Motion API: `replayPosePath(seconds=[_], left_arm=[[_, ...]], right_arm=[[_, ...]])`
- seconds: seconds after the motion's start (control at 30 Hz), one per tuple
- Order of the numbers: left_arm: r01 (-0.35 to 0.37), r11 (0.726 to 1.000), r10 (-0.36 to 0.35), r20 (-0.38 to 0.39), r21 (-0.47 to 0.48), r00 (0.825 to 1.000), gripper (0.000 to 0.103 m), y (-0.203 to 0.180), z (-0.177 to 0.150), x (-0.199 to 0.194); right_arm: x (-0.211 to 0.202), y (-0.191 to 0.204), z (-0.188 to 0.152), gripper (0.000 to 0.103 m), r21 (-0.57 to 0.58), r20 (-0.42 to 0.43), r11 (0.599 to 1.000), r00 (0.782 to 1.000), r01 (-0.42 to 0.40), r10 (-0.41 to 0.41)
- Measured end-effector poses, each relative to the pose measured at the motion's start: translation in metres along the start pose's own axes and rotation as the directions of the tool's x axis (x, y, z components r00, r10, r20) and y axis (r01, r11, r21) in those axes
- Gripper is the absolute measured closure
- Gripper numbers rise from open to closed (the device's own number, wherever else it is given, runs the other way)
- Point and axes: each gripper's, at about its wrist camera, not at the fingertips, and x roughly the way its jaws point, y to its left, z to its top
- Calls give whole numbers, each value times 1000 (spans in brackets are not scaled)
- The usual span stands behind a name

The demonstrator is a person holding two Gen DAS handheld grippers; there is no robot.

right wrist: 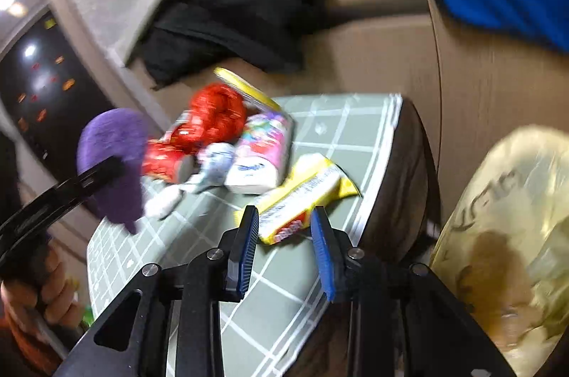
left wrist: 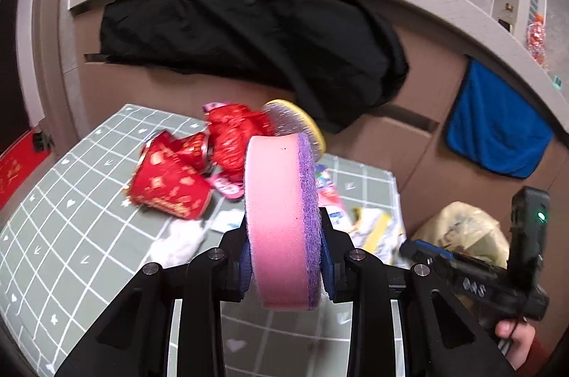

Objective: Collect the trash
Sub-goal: 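Hold the sponge in the left tool while the right tool grasps the yellow wrapper, then carry sponge and wrapper over the yellow-lined bin and open both tools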

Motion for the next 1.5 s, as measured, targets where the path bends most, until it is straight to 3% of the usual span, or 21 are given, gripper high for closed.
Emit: replayPosePath(seconds=[0.23,0.6,0.67,0.77,0.83,1.0,1.13,1.3,1.5], left_arm=[[-30,1000,30,4,-5,1000,71,22,-6,2],[-47,999,47,9,-22,999,71,38,-11,2],[-49,999,49,9,-22,999,71,40,-12,1],[-48,999,48,8,-24,999,71,42,-13,1],[-47,998,47,7,-32,999,71,46,-13,1],[-53,997,54,6,-63,999,71,62,-17,0],[-60,995,60,-2,-84,998,71,70,-20,0],[-37,995,38,16,-89,999,71,69,-19,-5],[48,998,-45,80,-42,996,71,32,-1,-18]], right_arm=[[45,-1,12,72,78,-52,996,998,50,-46],[83,34,21,63,-25,-112,994,988,108,-111],[85,34,22,63,13,-130,997,989,75,-73],[86,21,20,62,161,-161,986,985,-34,61],[87,21,21,62,193,-158,981,986,-20,51],[95,49,25,58,31,-172,996,982,87,-80],[102,73,25,58,-132,-169,975,965,178,-199],[74,85,27,85,-229,-83,960,979,163,-186],[-8,91,37,88,-291,91,941,984,171,-151]])
